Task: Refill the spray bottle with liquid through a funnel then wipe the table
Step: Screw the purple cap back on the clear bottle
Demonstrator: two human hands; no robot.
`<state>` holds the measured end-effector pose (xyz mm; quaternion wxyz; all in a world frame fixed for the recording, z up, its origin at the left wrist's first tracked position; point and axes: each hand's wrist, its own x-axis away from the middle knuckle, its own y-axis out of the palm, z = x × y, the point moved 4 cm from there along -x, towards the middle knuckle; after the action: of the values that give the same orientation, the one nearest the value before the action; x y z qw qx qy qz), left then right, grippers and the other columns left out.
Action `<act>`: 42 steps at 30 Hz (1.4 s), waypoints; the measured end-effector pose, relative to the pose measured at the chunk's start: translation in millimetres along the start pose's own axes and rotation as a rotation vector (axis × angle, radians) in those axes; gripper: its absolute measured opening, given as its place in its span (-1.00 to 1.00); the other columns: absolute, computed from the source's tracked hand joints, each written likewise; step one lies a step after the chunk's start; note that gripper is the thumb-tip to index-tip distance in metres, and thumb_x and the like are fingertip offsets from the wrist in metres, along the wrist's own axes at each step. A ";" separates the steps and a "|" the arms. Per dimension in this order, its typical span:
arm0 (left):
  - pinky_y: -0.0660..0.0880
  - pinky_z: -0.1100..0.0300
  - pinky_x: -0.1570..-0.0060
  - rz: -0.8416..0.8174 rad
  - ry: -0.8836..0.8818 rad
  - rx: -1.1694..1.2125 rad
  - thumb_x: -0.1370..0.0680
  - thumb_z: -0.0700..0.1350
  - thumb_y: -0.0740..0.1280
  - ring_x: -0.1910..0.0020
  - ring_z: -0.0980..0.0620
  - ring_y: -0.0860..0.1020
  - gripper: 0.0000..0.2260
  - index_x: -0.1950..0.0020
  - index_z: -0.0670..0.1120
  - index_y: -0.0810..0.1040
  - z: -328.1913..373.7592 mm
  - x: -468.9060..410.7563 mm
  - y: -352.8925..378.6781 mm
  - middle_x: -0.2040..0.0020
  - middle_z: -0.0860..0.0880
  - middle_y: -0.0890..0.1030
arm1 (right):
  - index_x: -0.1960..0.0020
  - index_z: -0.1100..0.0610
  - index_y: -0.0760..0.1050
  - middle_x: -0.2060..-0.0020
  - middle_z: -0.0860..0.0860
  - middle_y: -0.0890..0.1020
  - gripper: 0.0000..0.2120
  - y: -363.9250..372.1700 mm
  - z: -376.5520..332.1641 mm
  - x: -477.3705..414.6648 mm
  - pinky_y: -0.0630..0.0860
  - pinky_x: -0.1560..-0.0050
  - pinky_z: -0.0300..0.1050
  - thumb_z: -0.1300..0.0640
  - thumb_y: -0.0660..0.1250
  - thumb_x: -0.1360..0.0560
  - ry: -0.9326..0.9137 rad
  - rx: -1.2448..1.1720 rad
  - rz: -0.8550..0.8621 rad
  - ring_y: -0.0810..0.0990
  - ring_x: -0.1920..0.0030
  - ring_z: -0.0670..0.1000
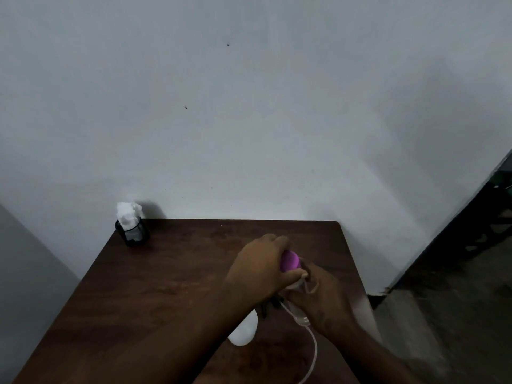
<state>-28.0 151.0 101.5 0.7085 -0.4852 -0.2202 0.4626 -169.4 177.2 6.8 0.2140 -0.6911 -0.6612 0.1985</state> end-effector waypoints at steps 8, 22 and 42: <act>0.45 0.14 -0.33 -0.175 0.098 0.386 -0.44 0.13 0.51 -0.39 0.16 0.34 -0.39 -0.43 0.20 0.38 -8.5 5.1 5.0 -0.40 0.18 0.38 | -0.10 -0.04 0.60 0.09 -0.16 0.67 -0.42 -6.9 -1.1 6.5 0.48 -0.05 -0.40 -0.35 0.50 -0.21 -0.013 -0.100 0.011 0.62 0.06 -0.23; 0.48 0.24 -0.01 0.091 0.027 0.140 -0.41 0.24 0.47 -0.08 0.14 0.46 -0.61 -0.15 0.13 0.51 -9.5 4.2 -6.7 -0.06 0.16 0.47 | -0.12 -0.23 0.53 0.06 -0.22 0.65 -0.54 -11.8 -11.6 10.5 0.54 -0.04 -0.31 -0.18 0.56 -0.26 -0.026 -0.082 0.005 0.62 0.02 -0.26; 0.52 0.15 -0.06 0.058 0.014 0.322 -0.40 0.11 0.49 -0.09 0.16 0.49 -0.68 -0.13 0.22 0.55 -9.7 3.3 -7.2 -0.06 0.17 0.50 | -0.10 -0.10 0.59 0.09 -0.19 0.67 -0.64 -9.4 -10.8 7.4 0.47 0.07 -0.46 -0.07 0.58 -0.35 0.016 -0.069 0.031 0.61 0.09 -0.27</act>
<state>-15.9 148.4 103.3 0.7650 -0.3745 -0.1243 0.5089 -170.8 184.5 21.1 0.1921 -0.7097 -0.6553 0.1732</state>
